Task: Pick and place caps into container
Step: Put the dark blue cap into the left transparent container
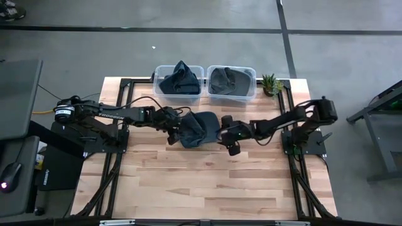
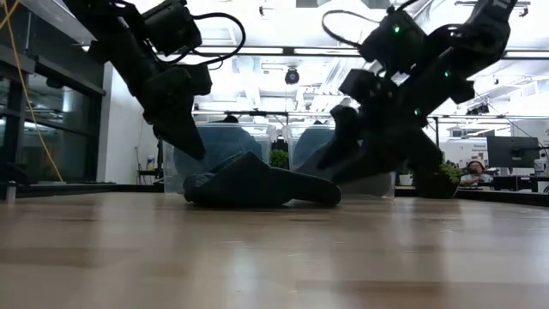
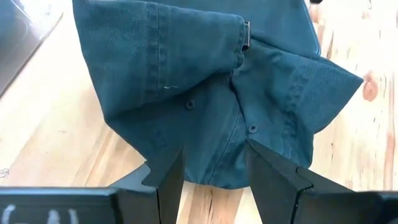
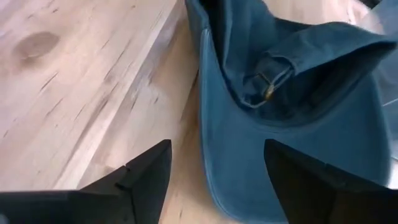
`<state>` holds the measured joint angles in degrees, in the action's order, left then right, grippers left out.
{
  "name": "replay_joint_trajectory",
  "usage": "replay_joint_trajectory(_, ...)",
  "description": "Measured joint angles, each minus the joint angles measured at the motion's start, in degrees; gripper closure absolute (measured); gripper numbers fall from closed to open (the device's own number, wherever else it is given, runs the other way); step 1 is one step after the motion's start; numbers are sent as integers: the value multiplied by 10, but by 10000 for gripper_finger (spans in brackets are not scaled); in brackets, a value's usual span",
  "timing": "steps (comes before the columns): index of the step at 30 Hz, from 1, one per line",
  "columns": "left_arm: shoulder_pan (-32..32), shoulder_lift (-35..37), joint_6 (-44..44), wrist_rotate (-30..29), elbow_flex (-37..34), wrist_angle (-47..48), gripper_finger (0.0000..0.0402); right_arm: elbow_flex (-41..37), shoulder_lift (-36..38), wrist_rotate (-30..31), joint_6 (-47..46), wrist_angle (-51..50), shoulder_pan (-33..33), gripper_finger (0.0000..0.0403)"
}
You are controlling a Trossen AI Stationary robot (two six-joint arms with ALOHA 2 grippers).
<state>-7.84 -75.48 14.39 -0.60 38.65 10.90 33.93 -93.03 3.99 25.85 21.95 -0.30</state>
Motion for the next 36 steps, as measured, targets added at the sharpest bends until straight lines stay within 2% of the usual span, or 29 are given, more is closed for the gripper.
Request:
replay_joint_trajectory(9,0,0,-1,0,0,-4,239,1,-53,43,31,46,0,150)
replay_joint_trajectory(13,0,0,-1,0,0,-4,239,1,-60,49,32,52,-5,165)
replay_joint_trajectory(19,0,0,-6,0,0,2,239,1,-60,66,32,49,-5,231)
replay_joint_trajectory(27,0,20,-6,-3,0,69,239,1,-60,34,30,55,-5,384)
replay_joint_trajectory(30,0,40,-6,-6,0,88,239,1,-60,28,23,65,-5,390)
replay_joint_trajectory(36,0,95,-4,-56,0,139,239,1,-60,24,0,72,-4,398)
